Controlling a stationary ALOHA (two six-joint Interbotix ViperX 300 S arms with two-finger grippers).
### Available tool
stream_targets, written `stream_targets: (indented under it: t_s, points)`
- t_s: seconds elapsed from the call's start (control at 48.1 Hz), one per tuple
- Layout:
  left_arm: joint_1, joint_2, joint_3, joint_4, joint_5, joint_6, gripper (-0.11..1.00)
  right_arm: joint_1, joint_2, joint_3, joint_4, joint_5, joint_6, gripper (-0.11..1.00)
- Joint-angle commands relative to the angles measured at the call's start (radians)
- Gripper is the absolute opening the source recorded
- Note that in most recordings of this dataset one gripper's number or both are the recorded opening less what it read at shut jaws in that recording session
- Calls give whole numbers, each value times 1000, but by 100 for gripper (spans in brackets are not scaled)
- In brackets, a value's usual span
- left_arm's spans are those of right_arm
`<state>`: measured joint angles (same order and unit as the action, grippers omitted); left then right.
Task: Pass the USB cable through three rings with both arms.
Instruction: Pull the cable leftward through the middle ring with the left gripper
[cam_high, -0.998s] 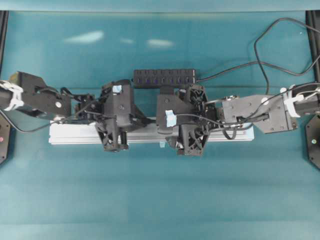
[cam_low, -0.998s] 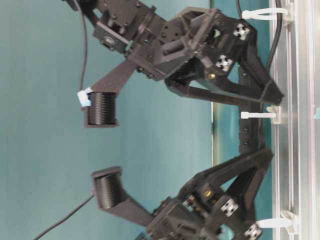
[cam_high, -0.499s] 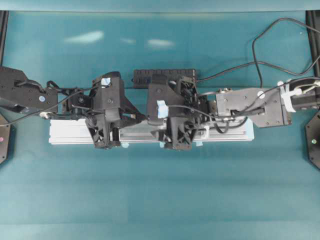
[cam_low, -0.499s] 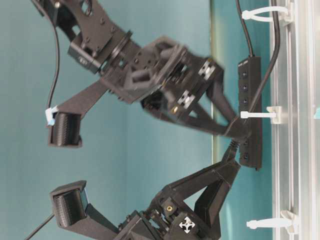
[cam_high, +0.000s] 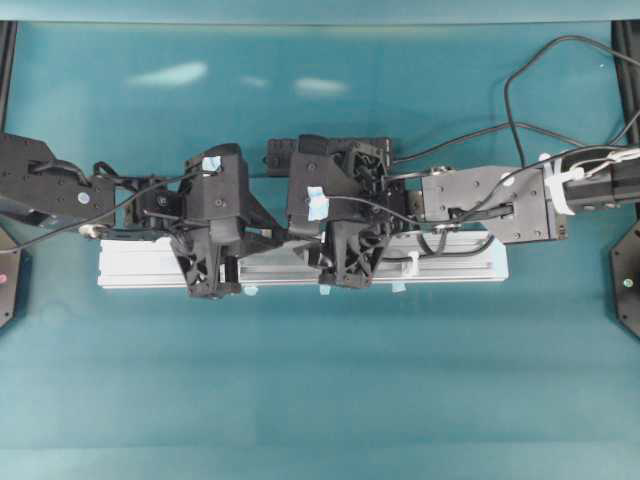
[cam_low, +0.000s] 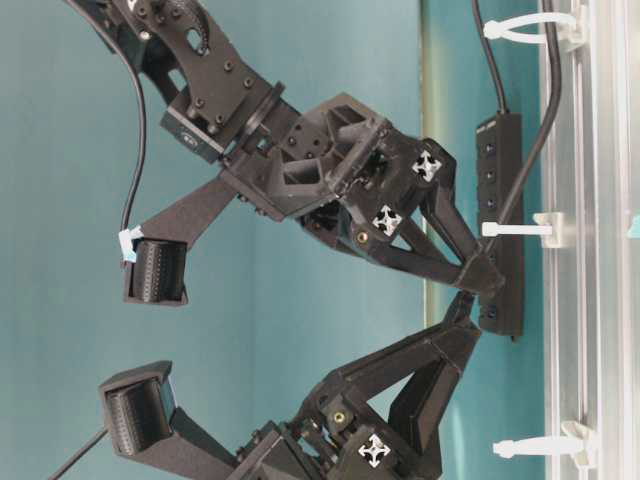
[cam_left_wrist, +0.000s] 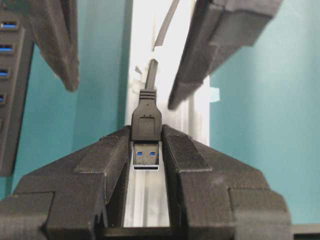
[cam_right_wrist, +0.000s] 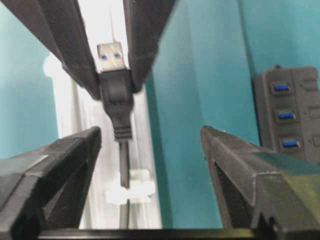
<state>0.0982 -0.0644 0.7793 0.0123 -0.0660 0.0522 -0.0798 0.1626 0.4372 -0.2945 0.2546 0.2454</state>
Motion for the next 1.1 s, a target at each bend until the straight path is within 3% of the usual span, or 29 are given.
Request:
stream_targets:
  t_s: [0.0,0.457,1.081]
  points:
    - [-5,-15,-18,2,-11,-2,23,2,-5,-14,-3,-12,2,37]
    - [-5,-14,-18,3,-25,-3,23,14,0,-9,-3,-34,-5,-4]
    - [-5,-29,-32,2,-26,-14,23,31,5,-15,-3,-17,-6,-6]
